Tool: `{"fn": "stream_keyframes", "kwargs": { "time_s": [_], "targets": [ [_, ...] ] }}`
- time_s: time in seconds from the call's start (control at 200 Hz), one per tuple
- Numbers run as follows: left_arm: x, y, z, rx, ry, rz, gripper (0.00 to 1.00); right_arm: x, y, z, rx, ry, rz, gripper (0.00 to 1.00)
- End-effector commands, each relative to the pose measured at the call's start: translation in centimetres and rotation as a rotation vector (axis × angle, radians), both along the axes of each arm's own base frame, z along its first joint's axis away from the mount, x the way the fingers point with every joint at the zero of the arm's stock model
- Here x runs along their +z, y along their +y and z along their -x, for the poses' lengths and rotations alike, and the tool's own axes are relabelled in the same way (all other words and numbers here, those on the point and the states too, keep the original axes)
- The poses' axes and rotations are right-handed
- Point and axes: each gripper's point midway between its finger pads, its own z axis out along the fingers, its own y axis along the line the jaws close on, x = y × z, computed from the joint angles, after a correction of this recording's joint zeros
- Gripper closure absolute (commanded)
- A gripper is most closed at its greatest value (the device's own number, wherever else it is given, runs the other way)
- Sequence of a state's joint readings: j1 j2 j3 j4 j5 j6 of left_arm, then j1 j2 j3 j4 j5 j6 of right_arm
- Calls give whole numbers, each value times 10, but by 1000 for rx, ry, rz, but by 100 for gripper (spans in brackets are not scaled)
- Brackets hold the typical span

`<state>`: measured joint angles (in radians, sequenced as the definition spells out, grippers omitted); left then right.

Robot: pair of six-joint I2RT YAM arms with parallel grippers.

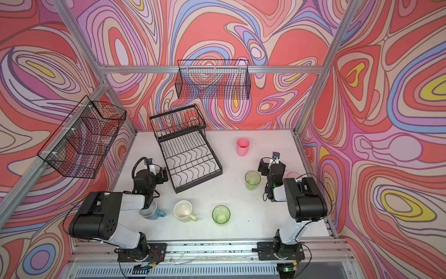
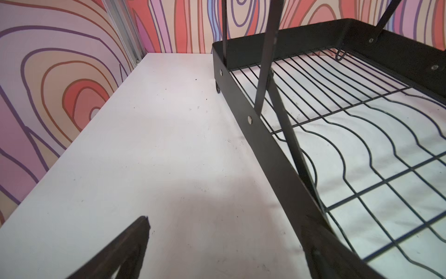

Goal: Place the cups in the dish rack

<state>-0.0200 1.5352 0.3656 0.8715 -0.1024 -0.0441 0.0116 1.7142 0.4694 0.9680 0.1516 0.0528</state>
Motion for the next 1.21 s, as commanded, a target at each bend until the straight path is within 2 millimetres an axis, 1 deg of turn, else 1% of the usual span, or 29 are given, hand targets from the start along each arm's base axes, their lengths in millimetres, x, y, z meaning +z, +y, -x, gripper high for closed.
{"fn": "stream_keyframes", "kwargs": {
  "time_s": [0.0,1.057,1.202],
  "targets": [
    [6,0,-4,-4,-23,-17,0,-5,0,2,7,13,5,2],
    [5,0,-4,-5,-13,-13,0,-5,0,1,8,14,4,2],
    [5,-2,-4,0,-17,-34,0,-5,0,1,7,14,5,2]
  ]
}}
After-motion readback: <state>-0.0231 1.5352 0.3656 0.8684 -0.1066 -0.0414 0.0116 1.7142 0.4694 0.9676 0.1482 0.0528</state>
